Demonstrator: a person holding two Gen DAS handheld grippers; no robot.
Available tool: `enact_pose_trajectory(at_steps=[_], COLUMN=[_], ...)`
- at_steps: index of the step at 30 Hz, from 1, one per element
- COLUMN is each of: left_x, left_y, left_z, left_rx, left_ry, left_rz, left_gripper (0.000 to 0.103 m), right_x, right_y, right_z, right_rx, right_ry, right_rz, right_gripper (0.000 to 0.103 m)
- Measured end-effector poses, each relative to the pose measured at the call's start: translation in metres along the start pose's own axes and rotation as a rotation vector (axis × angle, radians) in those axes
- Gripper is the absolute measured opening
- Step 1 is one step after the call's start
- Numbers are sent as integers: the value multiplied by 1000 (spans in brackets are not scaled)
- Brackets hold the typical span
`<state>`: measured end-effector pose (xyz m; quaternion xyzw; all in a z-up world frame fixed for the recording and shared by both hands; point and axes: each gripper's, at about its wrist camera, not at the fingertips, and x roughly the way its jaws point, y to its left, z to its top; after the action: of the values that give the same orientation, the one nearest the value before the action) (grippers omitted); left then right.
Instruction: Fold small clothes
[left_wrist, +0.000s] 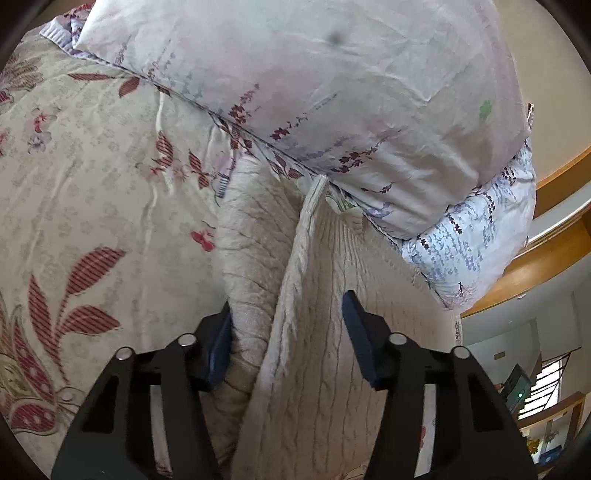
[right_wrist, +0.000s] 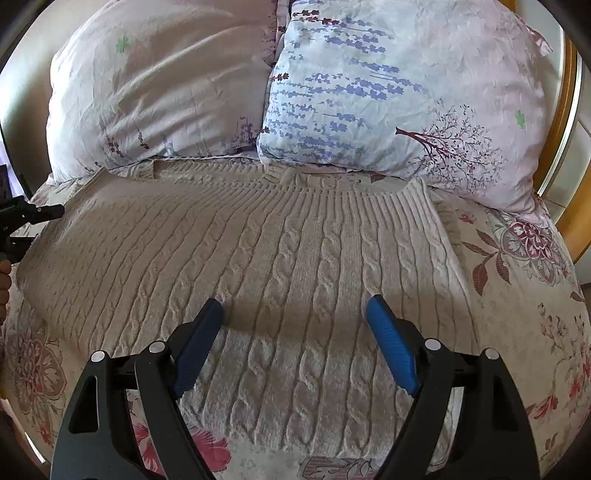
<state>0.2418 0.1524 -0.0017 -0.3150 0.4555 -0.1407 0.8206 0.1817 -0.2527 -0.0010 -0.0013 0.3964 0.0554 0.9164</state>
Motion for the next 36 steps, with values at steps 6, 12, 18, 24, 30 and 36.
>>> enact_pose_trajectory(at_steps=[6,12,18,24,30,36], left_x=[5,-2,-12,-16,19,81], left_y=[6,-6,-27,-69,-138,-177], left_z=[-1,-1,-2,-5,-22,-54], left_rx=[-73,-68,-67,-49,28,61], left_ry=[17,-15,-46,-66,-7,106], left_rz=[-39,-66,-130,-226,-337,-335], left_gripper=[28,22,20,20,20,20], right_x=[-3,-9,-14,-26,-36,-42], right_y=[-1,-8,-16,-26,-41,-58], right_z=[-3,-6,-10,-14,-18,-26], right_rx=[10,40,63,90,134,167], right_ry=[-6,-18,-31,-70,-78,-88], right_rz=[12,21,30,45,105,107], right_gripper=[83,83,83,83,87,87])
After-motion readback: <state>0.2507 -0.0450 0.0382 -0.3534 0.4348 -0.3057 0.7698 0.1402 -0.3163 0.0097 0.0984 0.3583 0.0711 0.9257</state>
